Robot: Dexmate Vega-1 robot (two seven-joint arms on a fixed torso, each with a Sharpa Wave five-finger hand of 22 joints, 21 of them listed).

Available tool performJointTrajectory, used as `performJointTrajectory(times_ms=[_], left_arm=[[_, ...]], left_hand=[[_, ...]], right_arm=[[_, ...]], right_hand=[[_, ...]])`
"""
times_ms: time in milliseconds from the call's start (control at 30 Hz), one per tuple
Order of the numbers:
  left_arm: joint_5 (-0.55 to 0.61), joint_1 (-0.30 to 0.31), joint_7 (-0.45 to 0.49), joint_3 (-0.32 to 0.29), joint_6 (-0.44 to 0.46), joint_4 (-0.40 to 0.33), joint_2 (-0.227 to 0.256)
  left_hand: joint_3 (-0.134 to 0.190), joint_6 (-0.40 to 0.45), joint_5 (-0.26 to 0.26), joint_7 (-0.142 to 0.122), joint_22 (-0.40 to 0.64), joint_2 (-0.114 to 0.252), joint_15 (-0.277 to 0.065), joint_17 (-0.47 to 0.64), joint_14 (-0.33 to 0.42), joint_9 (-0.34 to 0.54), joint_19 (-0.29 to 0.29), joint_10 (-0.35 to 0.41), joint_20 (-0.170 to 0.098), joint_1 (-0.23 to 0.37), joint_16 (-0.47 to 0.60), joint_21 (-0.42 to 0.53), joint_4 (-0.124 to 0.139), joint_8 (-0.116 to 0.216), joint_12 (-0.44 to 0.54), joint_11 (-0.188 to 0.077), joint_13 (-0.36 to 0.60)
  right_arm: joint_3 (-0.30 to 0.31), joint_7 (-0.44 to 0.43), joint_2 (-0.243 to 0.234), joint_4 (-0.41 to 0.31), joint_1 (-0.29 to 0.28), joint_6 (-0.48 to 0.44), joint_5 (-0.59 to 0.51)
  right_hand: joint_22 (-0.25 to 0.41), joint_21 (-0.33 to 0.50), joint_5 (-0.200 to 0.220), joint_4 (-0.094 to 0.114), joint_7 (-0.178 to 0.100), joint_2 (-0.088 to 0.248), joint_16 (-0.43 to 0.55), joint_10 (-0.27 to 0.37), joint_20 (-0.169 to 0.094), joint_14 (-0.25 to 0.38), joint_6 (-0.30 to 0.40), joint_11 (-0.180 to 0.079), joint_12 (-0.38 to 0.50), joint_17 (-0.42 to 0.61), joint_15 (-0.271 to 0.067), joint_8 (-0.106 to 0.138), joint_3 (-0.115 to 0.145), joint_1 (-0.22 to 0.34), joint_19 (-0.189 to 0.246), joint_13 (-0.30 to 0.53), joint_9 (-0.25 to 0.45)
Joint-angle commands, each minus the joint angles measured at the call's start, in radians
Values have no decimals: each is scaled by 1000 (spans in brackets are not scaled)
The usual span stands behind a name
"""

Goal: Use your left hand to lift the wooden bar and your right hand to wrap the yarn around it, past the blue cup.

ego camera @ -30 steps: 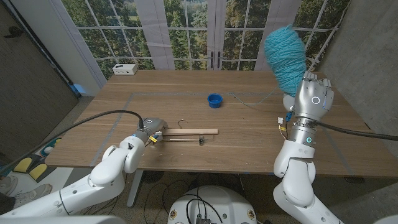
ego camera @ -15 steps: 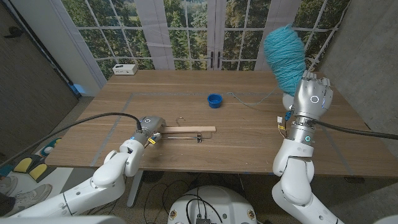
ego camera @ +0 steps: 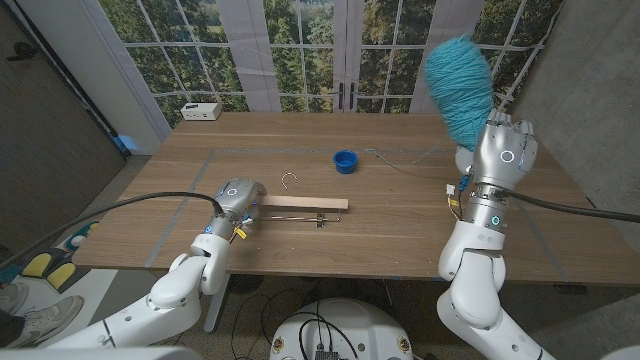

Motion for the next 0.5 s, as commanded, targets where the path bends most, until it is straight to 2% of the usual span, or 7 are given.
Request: performJointTrajectory(times_ms=[33, 100, 500], left_arm=[[17, -38, 97, -15, -60, 7, -7], [24, -46, 126, -15, -75, 21, -16], [43, -139, 95, -3, -136, 52, -29]], left_hand=[[-4, 144, 7, -30, 1, 80, -256, 307, 229, 8, -5, 26, -20, 72, 7, 13, 5, 0, 8, -30, 59], [-6, 145, 7, -31, 0, 80, -256, 311, 228, 8, -6, 26, -20, 73, 8, 15, 6, 0, 8, -30, 61], [-16, 149, 11, -35, -2, 80, -256, 339, 219, 7, -12, 26, -23, 77, 14, 35, 9, -6, 7, -33, 75]], right_arm=[[-5, 89, -13, -7, 44, 42, -77], [-7, 102, -9, -2, 57, 54, -88], [-26, 225, 7, 33, 176, 162, -141]], right_hand=[[1, 8, 7, 30, -288, 144, -3, 221, -71, 118, 325, -223, 4, 6, -221, -3, 29, 135, -2, 87, 4], [1, 10, 8, 31, -288, 144, -4, 223, -72, 118, 325, -223, 3, 7, -220, -4, 29, 134, -3, 87, 4], [0, 17, 10, 31, -293, 140, -13, 220, -77, 116, 328, -225, 3, 13, -221, -5, 25, 134, -8, 94, 6]])
